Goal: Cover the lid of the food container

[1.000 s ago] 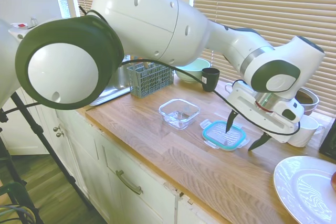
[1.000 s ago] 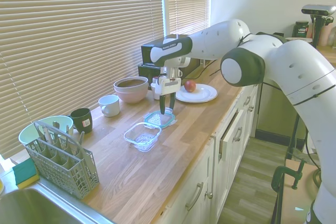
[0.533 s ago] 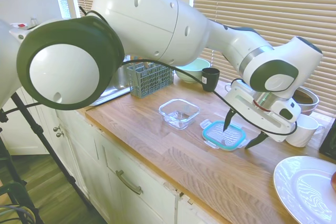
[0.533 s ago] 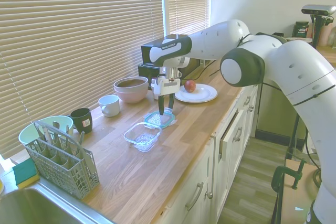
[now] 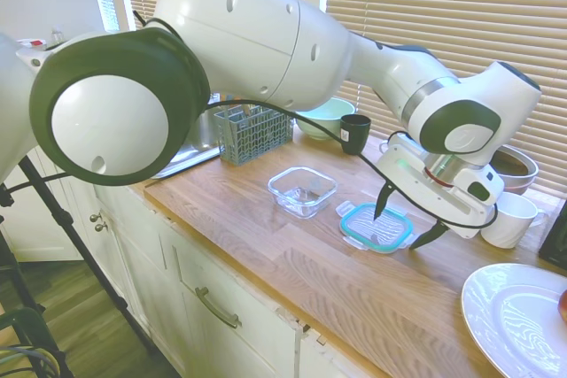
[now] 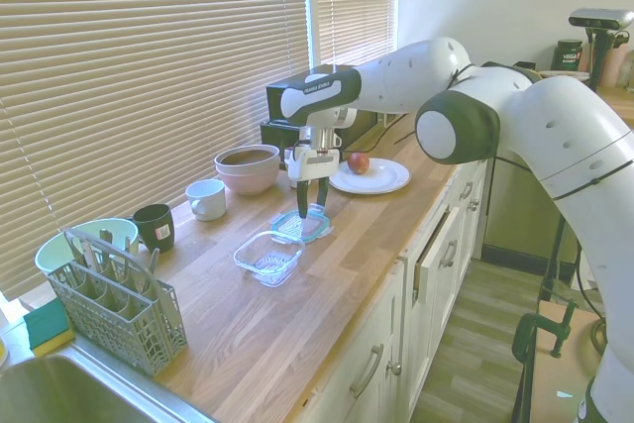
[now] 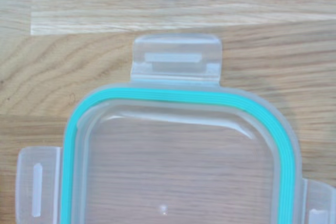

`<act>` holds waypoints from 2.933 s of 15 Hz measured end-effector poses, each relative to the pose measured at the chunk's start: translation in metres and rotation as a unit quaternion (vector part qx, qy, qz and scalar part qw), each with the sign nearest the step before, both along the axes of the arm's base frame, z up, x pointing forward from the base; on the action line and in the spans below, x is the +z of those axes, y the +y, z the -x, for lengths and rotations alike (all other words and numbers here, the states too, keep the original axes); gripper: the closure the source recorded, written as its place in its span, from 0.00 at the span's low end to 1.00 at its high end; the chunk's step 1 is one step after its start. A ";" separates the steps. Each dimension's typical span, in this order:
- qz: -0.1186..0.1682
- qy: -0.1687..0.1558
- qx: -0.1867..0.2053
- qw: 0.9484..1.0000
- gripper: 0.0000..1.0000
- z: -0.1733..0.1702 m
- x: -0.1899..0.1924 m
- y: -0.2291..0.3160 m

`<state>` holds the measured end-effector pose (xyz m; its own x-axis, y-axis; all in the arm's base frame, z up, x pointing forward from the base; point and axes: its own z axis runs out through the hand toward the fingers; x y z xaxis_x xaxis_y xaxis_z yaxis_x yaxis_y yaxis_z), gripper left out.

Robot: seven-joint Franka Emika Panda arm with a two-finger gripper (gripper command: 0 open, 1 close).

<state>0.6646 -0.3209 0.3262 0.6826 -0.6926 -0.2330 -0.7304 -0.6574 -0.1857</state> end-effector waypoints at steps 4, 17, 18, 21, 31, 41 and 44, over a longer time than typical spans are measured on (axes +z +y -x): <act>-0.003 0.001 -0.002 1.000 1.00 0.000 -0.003 0.000; -0.007 0.003 -0.007 1.000 1.00 -0.002 -0.011 -0.002; -0.007 0.003 -0.007 1.000 1.00 -0.002 -0.011 -0.002; -0.008 0.003 -0.007 1.000 1.00 -0.002 -0.010 -0.001; 0.000 -0.018 -0.005 1.000 1.00 -0.003 0.023 0.005; 0.015 -0.060 0.009 0.998 1.00 0.053 0.124 0.059; 0.022 -0.067 0.020 0.997 1.00 0.067 0.139 0.087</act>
